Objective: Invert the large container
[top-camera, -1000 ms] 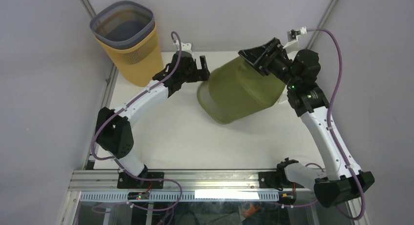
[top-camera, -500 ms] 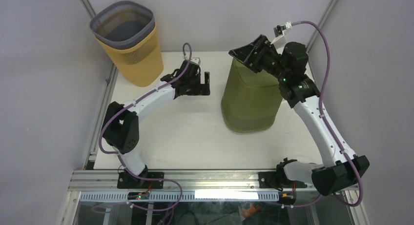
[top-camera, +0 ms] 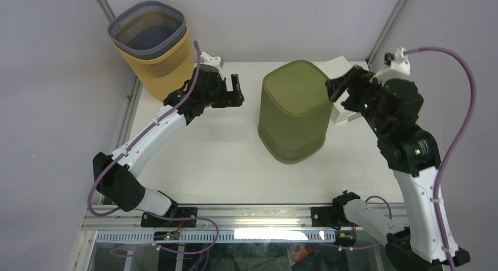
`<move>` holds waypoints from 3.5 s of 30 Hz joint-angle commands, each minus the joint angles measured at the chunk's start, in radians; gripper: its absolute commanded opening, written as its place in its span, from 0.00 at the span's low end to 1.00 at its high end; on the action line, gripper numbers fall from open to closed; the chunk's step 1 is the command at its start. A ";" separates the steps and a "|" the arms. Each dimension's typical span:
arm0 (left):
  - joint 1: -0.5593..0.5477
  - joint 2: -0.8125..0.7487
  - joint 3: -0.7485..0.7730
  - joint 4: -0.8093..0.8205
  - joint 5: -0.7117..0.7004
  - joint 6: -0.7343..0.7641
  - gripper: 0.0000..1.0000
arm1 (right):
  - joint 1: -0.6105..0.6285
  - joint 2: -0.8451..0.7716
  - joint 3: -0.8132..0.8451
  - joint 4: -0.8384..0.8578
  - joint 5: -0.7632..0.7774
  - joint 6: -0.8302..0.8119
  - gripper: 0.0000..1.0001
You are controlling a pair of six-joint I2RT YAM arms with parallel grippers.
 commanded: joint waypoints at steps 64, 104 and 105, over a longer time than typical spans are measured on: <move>0.504 0.320 0.865 -0.115 -0.025 0.348 0.99 | 0.082 0.658 -0.179 0.565 -0.302 0.180 0.86; 0.522 0.238 0.832 -0.150 0.224 0.369 0.00 | 0.135 0.055 -0.507 0.250 -0.209 0.197 0.87; 0.515 0.219 0.826 -0.150 0.246 0.366 0.00 | 0.148 0.056 -0.492 0.251 -0.212 0.204 0.87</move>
